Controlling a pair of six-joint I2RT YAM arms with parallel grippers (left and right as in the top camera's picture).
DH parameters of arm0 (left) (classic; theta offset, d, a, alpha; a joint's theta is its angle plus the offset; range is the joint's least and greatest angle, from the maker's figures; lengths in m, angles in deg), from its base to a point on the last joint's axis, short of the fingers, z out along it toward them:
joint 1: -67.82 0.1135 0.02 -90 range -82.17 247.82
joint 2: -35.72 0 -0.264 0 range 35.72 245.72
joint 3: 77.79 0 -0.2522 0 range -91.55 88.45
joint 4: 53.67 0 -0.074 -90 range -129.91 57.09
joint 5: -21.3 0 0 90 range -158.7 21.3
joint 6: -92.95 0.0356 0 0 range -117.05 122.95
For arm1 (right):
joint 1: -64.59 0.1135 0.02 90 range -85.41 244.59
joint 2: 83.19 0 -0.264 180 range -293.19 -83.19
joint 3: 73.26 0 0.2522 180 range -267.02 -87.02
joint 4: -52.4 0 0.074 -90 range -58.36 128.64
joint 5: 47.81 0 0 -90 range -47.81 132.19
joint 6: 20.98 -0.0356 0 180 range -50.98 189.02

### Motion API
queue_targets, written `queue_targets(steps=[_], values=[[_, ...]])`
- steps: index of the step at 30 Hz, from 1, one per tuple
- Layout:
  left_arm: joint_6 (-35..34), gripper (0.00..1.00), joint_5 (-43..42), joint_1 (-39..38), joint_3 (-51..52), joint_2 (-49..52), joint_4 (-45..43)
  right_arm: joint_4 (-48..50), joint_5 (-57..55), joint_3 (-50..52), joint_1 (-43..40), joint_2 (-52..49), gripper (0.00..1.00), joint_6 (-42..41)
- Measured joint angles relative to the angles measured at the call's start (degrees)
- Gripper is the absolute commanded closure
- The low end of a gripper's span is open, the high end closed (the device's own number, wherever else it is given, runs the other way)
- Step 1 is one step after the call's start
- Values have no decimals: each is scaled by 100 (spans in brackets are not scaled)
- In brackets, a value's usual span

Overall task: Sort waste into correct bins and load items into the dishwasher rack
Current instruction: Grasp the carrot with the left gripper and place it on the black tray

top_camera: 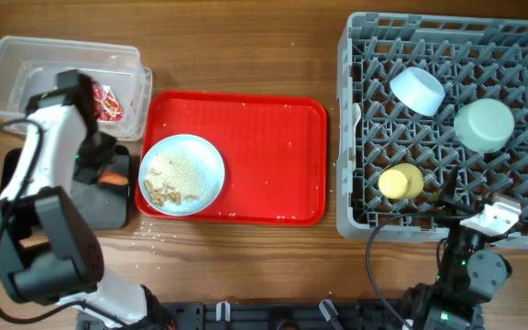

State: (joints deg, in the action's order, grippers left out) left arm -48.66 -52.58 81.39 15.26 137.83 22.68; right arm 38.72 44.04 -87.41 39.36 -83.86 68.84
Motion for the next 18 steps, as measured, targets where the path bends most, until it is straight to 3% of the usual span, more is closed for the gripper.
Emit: queue_targets(steps=[1, 4, 10, 13, 15, 18], values=[[-39, 43, -31, 295, 146, 2, -306, 0, 0, 0, 0, 0, 0, 0], [358, 29, -632, 527, 173, 0, -564, 0, 0, 0, 0, 0, 0, 0], [901, 34, -1558, -221, -245, -50, 20, 0, 0, 0, 0, 0, 0, 0], [1528, 29, -1554, -1851, -302, -129, -339, -2, 0, 0, 0, 0, 0, 0], [1843, 35, -1252, -2824, -308, -76, -557, 0, 0, 0, 0, 0, 1, 0], [2142, 65, -702, -4092, -339, 455, -911, 0, 0, 0, 0, 0, 0, 0]])
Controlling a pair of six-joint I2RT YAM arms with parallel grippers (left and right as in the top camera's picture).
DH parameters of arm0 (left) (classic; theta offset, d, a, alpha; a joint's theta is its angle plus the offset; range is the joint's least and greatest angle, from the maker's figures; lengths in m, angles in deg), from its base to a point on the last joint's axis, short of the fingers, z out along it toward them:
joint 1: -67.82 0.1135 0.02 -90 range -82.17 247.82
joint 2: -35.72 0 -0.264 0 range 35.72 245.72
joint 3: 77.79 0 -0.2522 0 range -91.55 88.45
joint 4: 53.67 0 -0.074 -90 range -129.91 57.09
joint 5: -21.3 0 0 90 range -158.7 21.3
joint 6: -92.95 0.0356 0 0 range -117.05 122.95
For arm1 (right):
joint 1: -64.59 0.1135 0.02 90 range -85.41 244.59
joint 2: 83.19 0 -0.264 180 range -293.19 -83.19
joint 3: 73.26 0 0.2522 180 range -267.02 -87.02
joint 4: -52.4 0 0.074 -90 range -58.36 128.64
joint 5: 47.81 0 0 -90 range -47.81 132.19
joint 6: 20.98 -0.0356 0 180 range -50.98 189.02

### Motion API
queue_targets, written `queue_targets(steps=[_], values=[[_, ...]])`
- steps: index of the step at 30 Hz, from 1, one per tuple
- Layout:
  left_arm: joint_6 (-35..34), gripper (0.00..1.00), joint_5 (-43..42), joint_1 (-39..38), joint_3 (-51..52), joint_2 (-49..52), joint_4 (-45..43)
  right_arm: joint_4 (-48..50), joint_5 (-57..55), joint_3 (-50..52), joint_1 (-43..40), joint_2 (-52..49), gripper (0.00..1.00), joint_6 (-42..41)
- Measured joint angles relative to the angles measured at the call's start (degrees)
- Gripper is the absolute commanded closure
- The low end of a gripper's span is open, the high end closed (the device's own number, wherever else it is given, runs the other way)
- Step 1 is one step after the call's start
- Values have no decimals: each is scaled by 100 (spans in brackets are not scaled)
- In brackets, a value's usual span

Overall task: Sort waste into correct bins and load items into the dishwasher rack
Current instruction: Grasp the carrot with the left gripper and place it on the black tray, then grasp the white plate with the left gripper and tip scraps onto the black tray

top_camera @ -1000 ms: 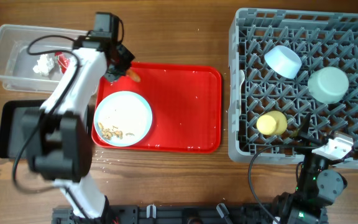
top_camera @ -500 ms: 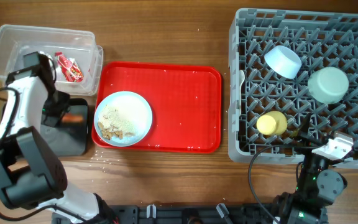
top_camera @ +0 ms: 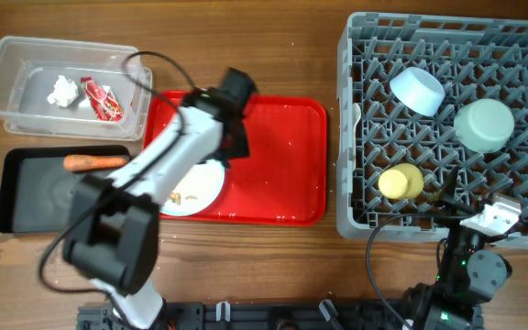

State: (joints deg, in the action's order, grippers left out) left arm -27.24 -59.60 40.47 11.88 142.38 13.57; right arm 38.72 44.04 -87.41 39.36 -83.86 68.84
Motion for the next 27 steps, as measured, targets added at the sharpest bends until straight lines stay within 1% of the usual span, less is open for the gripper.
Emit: queue_targets(steps=[1, 2, 4, 6, 8, 10, 11, 14, 15, 17, 21, 23, 25, 26, 27], values=[[13, 68, 173, -199, -2, 236, -131, 0, 0, 0, 0, 0, 0, 0], [57, 68, 317, -407, 0, 522, -153, 0, 0, 0, 0, 0, 0, 0], [76, 77, 442, -529, 0, 758, -166, 0, 0, 0, 0, 0, 0, 0], [57, 78, 525, -527, -15, 874, -188, -2, 0, 0, 0, 0, 0, 0], [52, 75, 599, -527, -33, 896, -190, 0, 0, 0, 0, 0, 0, 0], [48, 74, 619, -527, -44, 901, -181, 0, 0, 0, 0, 0, 0, 0], [35, 71, 605, -527, -74, 907, -127, 0, 0, 0, 0, 0, 0, 0], [22, 62, 490, -544, -623, 953, 833, 0, 0, 0, 0, 0, 0, 0], [7, 61, 494, -555, -802, 918, 931, 0, 0, 0, 0, 0, 0, 0], [9, 58, 540, -560, -960, 785, 999, -2, 0, 0, 0, 0, 0, 0], [9, 58, 807, -529, -841, 691, 850, 0, 0, 0, 0, 0, 0, 0], [-46, 62, 872, -459, -361, 691, 474, 0, 0, 0, 0, 0, 0, 0], [-72, 70, 907, -428, 83, 693, 70, 0, 0, 0, 0, 0, 0, 0], [-76, 75, 907, -428, 225, 693, -39, 0, 0, 0, 0, 0, 0, 0], [-90, 87, 946, -431, 350, 686, -120, 0, 0, 0, 0, 0, 0, 0]])
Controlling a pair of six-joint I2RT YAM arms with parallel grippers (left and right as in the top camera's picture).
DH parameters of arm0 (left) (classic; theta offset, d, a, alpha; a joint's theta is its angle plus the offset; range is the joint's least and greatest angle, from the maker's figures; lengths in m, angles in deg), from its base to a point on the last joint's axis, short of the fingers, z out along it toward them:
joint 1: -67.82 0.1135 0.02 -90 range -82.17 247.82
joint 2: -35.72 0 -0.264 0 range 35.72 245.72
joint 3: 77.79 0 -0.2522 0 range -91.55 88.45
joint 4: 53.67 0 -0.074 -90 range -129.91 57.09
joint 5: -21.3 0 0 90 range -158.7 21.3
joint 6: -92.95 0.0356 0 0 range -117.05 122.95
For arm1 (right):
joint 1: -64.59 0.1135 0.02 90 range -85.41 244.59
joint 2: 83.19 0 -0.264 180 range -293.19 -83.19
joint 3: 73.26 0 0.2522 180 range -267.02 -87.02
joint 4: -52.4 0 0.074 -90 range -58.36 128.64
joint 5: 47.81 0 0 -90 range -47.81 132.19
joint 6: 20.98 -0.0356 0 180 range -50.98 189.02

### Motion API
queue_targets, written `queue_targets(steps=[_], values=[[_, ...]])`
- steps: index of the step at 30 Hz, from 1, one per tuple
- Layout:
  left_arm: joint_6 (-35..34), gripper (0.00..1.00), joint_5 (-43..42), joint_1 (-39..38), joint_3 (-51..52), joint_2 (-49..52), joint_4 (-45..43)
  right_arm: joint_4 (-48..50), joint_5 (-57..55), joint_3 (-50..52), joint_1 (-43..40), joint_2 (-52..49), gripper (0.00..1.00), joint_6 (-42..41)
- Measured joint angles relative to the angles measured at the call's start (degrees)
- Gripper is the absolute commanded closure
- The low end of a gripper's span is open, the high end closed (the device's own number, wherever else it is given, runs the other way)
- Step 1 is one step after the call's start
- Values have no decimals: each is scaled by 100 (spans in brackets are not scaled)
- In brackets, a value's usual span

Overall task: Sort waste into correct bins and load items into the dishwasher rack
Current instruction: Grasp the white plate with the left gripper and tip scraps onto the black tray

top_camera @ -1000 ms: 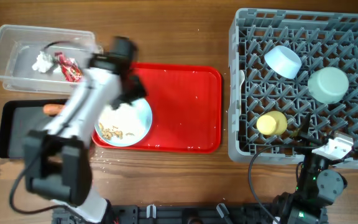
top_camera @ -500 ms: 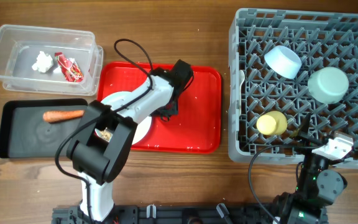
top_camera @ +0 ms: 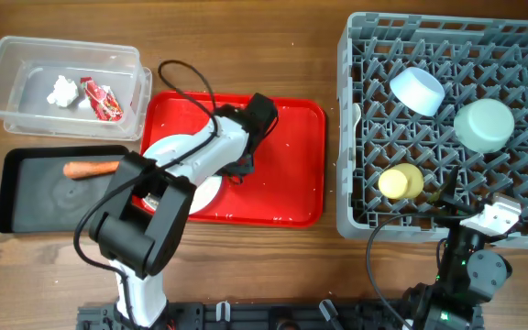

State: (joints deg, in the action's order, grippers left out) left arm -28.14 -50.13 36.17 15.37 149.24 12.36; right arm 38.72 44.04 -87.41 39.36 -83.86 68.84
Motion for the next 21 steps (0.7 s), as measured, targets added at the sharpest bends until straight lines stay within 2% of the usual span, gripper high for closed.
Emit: queue_targets(steps=[1, 4, 9, 15, 18, 21], values=[[-22, 96, 9, 0, 46, -35, -92, 0, 0, 0, 0, 0, 0, 0], [-70, 96, 103, 0, 118, -50, -243, 0, 0, 0, 0, 0, 0, 0], [-70, 96, 201, -55, -435, -116, 710, -2, 0, 0, 0, 0, 0, 0], [-70, 96, 597, -118, -1121, -1047, 1648, 0, 0, 0, 0, 0, 0, 0], [-39, 96, 243, 315, -1121, -1384, 1766, 0, 0, 0, 0, 0, 0, 0], [372, 96, -761, 1335, -1121, -1711, 1762, 0, 0, 0, 0, 0, 0, 0]])
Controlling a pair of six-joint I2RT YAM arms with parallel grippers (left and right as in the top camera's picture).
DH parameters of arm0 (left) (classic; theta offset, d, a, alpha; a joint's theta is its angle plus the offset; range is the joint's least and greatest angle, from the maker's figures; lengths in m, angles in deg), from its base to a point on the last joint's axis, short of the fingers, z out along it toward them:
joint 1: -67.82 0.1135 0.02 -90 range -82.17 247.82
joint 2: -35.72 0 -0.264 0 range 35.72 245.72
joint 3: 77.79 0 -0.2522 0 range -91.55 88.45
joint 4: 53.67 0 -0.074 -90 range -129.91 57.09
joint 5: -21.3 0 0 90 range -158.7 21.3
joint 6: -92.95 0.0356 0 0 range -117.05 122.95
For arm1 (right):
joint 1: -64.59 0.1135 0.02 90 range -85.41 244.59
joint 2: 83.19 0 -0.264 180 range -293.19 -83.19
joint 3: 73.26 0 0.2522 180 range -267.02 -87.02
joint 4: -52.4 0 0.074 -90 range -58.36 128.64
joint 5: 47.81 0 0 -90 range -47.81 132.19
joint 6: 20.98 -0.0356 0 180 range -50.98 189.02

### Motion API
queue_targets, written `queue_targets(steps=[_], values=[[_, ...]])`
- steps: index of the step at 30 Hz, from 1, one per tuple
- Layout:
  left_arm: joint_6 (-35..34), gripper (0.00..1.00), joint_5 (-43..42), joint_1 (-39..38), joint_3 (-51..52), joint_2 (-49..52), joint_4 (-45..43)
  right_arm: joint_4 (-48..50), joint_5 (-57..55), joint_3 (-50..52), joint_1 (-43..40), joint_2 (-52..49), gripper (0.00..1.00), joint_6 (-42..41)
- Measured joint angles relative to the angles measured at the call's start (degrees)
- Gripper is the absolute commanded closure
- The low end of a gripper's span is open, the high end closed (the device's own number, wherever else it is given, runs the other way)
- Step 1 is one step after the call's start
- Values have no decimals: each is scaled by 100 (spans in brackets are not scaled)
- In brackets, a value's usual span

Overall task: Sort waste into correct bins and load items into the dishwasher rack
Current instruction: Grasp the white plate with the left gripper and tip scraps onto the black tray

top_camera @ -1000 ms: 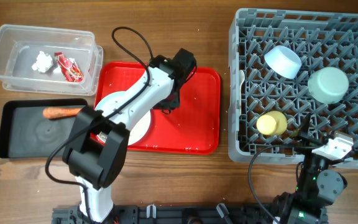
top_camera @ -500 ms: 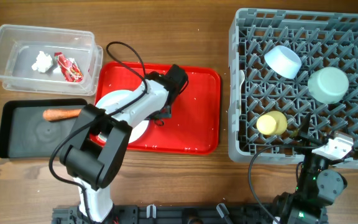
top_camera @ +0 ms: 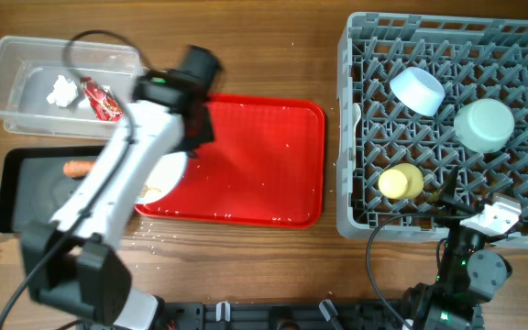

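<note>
My left gripper (top_camera: 196, 126) hangs over the left part of the red tray (top_camera: 264, 165); its dark fingers are by the upper rim of the white plate (top_camera: 165, 177). Whether they grip the rim cannot be told. The forearm hides most of the plate; the part that shows, with food crumbs, lies at the tray's left edge. A carrot (top_camera: 78, 168) lies in the black bin (top_camera: 26, 197). A red wrapper (top_camera: 101, 99) and white paper (top_camera: 61, 89) are in the clear bin (top_camera: 7, 69). My right gripper (top_camera: 489, 218) rests at the front edge of the dishwasher rack (top_camera: 351, 137).
The rack holds a white bowl (top_camera: 417, 89), a pale green bowl (top_camera: 484, 125) and a yellow cup (top_camera: 400, 181). Crumbs are scattered on the wood in front of the red tray. The left arm's cable loops over the clear bin.
My left arm has swung from the middle of the red tray to its upper left corner. The visible part of the plate now sits further left. The right arm has not moved.
My left arm was first over the clear and black bins, with the full plate of food on the tray. Then it reached over the plate, later to the tray's middle. Now it is back at the tray's left with the plate shifted left.
</note>
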State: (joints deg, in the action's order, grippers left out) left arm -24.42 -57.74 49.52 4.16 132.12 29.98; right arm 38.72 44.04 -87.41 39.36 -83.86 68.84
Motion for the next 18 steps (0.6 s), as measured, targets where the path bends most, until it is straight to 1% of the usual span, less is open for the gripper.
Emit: queue_targets(steps=[1, 2, 3, 4, 6, 8, 9, 10, 12, 14, 15, 16, 18], values=[[247, 96, -474, 450, 0, -125, 2, 0, 0, 0, 0, 0, 0, 0], [382, 96, -686, 769, 0, -190, 2, 0, 0, 0, 0, 0, 0, 0], [643, 96, -1335, 1462, 0, -310, -4, 0, 0, 0, 0, 0, 0, 0], [791, 96, -1746, 1926, 0, -365, -20, 0, 0, 0, 0, 0, 0, 0], [1060, 96, -2503, 2503, 0, -376, -63, 0, -2, 0, 0, 0, 0, 0], [1502, 96, -3541, 3305, 0, -376, -79, 0, 0, 0, 0, 0, 0, 0], [1742, 96, -4033, 3613, 0, -376, -44, 0, 0, 0, 0, 0, 0, 0], [1897, 96, -4325, 3775, 0, -376, -7, 0, 0, 0, 0, 0, 0, 2], [2457, 96, -5302, 4378, 0, -376, 267, 0, 0, 0, 0, 0, 0, 0], [2927, 96, -6059, 4815, 0, -378, 557, 0, 0, 0, 0, -2, 0, 0], [3261, 96, -6551, 5099, 0, -380, 752, 0, 0, 0, 0, 0, 0, 0], [3495, 96, -6841, 5281, 15, -385, 922, -2, 0, 0, 0, 0, 0, 0], [4164, 96, -7632, 5914, 234, -417, 1228, 0, 0, 0, 0, 0, 0, 2]])
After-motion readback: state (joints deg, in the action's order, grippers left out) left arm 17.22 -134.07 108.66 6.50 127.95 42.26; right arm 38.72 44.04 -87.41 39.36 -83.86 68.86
